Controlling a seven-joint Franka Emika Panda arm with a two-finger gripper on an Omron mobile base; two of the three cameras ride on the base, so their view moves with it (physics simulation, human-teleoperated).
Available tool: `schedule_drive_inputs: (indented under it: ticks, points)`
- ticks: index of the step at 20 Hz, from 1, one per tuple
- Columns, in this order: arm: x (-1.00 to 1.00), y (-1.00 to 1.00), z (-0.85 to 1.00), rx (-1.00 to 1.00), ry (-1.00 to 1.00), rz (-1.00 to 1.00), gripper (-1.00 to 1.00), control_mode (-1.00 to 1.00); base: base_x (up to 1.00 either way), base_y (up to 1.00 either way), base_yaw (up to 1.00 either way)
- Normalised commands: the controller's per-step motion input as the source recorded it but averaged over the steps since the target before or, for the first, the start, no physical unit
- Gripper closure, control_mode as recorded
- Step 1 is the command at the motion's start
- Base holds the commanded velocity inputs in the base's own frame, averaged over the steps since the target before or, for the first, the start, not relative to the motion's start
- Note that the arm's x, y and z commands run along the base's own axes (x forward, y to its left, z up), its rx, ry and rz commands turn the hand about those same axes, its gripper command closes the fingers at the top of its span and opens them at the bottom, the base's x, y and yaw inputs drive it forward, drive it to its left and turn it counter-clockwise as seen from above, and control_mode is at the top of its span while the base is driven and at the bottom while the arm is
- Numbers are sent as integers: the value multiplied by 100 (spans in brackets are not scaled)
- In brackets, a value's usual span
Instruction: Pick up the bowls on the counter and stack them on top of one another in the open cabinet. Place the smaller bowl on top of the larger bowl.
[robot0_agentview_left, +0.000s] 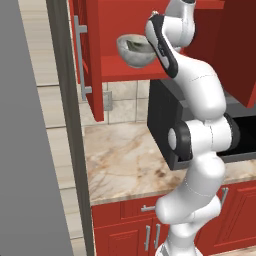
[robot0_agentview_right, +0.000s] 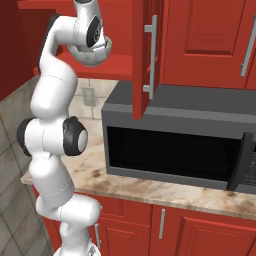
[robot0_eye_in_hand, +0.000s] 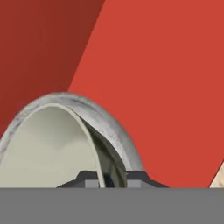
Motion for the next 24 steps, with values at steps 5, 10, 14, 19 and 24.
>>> schedule_drive_inputs:
  ticks: [5,10,14,19,24]
  points:
    - [4,7,-1,-5,6,4,-100,-100,0,0,0]
    - [17,5,13,-3,0,0,-100,-100,0,0,0]
    - [24,10,21,-1,0,0,-100,-100,0,0,0]
    - [19,7,20,0,0,0,-100,-100,0,0,0]
    - [15,4,29,0,-3,0,-100,-100,0,0,0]
